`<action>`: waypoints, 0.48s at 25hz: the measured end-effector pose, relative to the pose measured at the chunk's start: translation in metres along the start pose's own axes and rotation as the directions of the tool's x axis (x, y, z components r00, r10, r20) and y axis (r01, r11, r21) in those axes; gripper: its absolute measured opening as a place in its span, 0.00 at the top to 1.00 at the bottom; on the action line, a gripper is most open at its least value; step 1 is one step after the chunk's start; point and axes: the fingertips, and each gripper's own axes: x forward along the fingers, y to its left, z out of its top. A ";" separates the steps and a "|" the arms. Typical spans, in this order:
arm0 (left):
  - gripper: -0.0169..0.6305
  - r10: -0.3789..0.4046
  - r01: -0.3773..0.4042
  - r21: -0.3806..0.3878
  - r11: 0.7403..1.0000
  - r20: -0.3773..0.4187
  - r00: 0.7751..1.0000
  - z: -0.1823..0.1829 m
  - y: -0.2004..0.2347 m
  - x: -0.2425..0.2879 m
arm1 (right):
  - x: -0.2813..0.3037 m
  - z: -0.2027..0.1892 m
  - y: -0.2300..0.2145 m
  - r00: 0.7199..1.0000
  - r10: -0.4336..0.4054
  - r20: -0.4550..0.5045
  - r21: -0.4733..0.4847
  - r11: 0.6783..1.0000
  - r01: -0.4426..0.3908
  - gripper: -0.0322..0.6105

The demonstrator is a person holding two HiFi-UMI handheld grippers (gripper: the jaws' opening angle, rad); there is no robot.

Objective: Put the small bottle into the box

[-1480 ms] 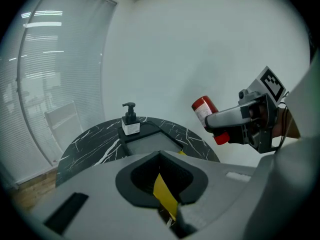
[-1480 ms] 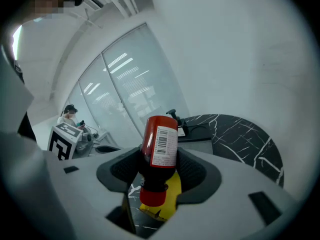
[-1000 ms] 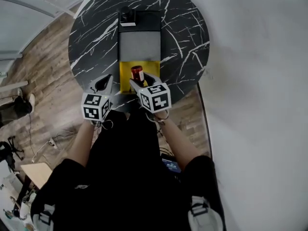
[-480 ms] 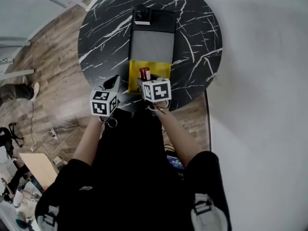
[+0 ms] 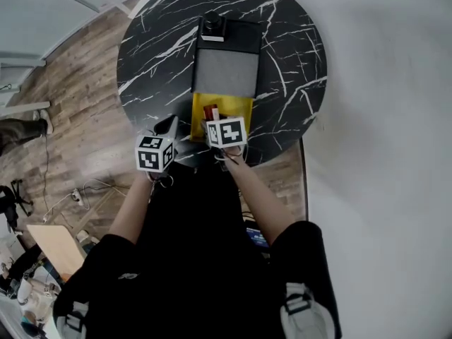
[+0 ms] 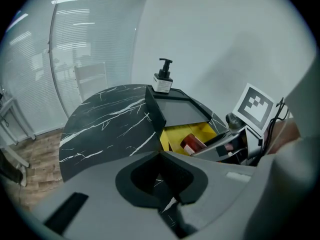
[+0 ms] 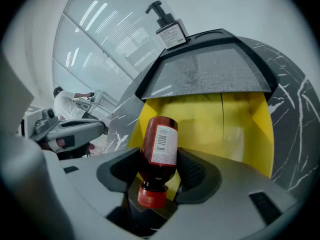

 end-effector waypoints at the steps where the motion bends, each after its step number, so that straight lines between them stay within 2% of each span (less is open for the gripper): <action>1: 0.98 0.000 0.000 -0.002 1.000 0.000 1.000 0.000 0.002 -0.001 | 0.002 -0.001 0.000 1.000 -0.005 -0.008 0.002 1.000 0.005 0.61; 9: 0.98 -0.007 0.007 -0.013 1.000 -0.001 1.000 -0.008 0.007 -0.012 | 0.008 -0.003 0.002 1.000 -0.008 -0.028 0.018 1.000 0.009 0.61; 12: 0.98 -0.013 0.013 -0.021 1.000 0.002 1.000 -0.011 0.007 -0.016 | 0.008 -0.005 -0.003 0.998 -0.042 -0.048 -0.003 0.999 0.041 0.61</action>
